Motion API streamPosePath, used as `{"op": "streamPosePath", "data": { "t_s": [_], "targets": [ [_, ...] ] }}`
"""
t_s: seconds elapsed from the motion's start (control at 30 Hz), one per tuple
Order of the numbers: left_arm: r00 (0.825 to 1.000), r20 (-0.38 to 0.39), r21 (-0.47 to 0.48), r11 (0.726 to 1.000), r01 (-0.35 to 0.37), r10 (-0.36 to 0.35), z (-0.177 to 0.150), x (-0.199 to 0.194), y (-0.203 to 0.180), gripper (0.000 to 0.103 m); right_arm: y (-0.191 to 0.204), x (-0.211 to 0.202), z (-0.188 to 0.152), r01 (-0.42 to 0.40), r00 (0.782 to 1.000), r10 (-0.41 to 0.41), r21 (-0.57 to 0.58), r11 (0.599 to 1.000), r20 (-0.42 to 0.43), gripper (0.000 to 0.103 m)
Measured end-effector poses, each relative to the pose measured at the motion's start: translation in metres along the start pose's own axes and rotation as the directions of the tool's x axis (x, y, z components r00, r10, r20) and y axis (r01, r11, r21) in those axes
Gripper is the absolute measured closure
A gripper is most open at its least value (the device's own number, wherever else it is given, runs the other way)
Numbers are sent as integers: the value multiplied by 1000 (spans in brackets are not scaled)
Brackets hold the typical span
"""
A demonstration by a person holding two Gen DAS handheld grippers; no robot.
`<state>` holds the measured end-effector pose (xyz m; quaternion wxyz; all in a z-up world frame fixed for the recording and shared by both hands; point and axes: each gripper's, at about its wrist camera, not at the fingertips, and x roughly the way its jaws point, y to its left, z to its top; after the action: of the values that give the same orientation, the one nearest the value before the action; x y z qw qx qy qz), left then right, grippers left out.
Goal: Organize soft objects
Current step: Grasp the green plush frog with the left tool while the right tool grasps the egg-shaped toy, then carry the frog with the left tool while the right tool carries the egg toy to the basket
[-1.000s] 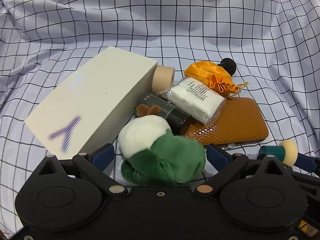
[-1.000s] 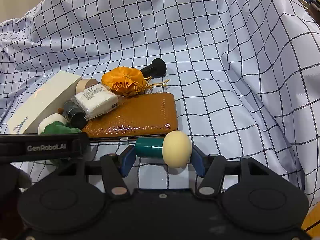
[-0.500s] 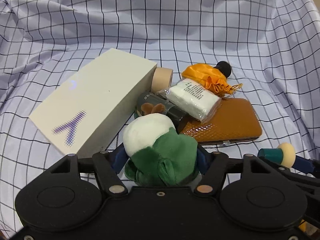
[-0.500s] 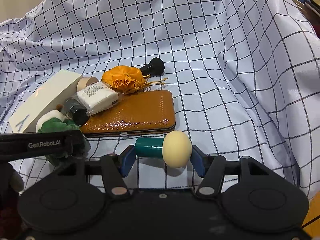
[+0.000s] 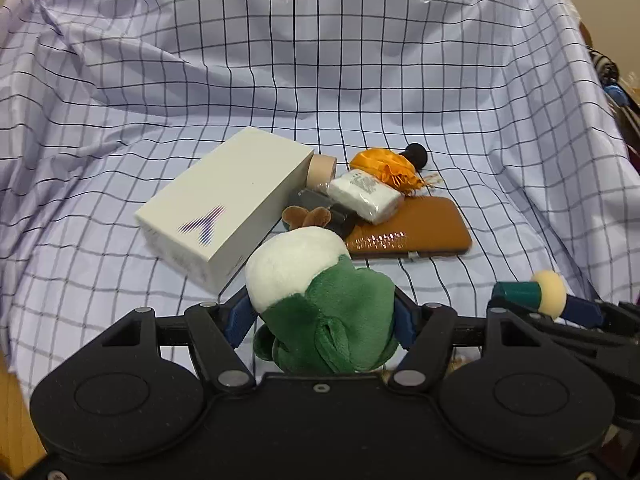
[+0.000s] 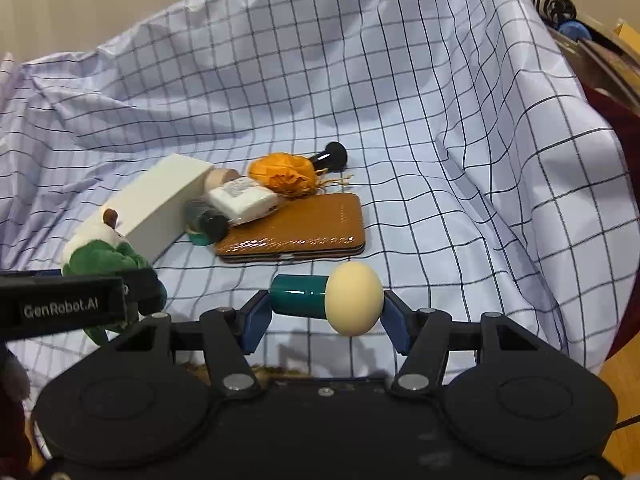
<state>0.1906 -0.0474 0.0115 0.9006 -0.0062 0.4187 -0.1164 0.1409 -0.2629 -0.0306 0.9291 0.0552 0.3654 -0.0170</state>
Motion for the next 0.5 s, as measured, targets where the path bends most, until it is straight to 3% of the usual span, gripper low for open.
{"op": "streamPosePath", "data": {
  "t_s": [0.43,0.5],
  "targets": [
    [999,29,-31,999,-18,19,-56,-67,1,40,5,-78,-45,-71,995,72,-22,997,68,44],
    [999,28,-42,999,-23,24,-65,-73,1,40,7,-87,-52,-49,995,49,-3,999,83,44]
  ]
}}
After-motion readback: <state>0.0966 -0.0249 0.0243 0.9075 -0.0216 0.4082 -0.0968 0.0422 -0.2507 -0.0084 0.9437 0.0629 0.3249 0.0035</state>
